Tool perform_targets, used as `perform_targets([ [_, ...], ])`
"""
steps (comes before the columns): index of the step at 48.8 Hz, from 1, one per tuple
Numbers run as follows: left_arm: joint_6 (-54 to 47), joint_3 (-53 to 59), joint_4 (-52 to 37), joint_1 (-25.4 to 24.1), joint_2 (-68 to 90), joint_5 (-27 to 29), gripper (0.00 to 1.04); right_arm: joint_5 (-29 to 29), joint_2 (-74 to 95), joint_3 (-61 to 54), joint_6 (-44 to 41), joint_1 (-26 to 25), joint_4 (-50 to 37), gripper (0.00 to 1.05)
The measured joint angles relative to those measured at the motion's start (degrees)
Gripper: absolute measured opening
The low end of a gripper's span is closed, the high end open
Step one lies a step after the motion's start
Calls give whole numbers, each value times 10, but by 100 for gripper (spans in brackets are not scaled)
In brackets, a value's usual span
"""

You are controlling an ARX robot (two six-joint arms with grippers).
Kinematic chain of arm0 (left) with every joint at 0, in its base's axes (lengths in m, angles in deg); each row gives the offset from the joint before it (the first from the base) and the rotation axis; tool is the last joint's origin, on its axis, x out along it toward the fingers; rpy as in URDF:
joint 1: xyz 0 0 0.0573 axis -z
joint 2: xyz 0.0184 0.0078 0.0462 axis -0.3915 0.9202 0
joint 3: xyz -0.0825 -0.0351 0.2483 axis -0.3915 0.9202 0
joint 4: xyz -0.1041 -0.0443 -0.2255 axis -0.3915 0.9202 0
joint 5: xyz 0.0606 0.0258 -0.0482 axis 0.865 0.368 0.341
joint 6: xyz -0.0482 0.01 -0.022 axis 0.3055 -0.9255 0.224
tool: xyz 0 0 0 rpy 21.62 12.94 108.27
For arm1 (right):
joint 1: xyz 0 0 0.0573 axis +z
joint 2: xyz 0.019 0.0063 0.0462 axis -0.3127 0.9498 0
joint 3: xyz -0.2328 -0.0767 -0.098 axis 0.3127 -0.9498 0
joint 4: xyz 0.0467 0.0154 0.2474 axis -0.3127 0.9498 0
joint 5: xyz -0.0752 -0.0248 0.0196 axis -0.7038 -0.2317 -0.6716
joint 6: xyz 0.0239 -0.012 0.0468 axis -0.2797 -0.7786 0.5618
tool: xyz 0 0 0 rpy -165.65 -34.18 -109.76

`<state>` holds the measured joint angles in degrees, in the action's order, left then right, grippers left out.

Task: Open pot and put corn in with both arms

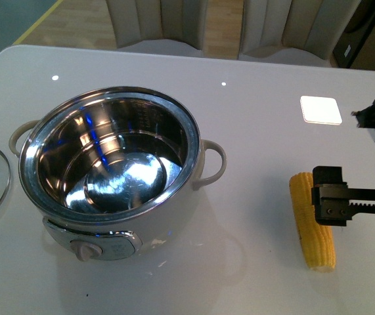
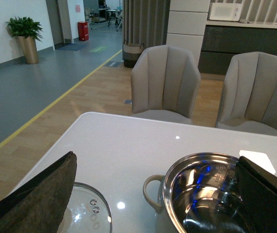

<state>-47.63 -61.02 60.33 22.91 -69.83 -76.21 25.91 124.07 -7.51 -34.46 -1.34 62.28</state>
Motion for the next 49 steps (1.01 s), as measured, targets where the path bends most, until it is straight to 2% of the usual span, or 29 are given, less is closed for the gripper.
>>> perform_targets([
  [12,0,0,0,0,0,0,98,1,118,52,-9,7,-17,96],
  [34,0,0,0,0,0,0,98,56,242,135,-7,-8,12,94],
  [45,0,0,0,0,0,0,98,69,251,141,1,-11,20,53],
  [49,0,0,0,0,0,0,98,71,250,141,3,-11,20,42],
])
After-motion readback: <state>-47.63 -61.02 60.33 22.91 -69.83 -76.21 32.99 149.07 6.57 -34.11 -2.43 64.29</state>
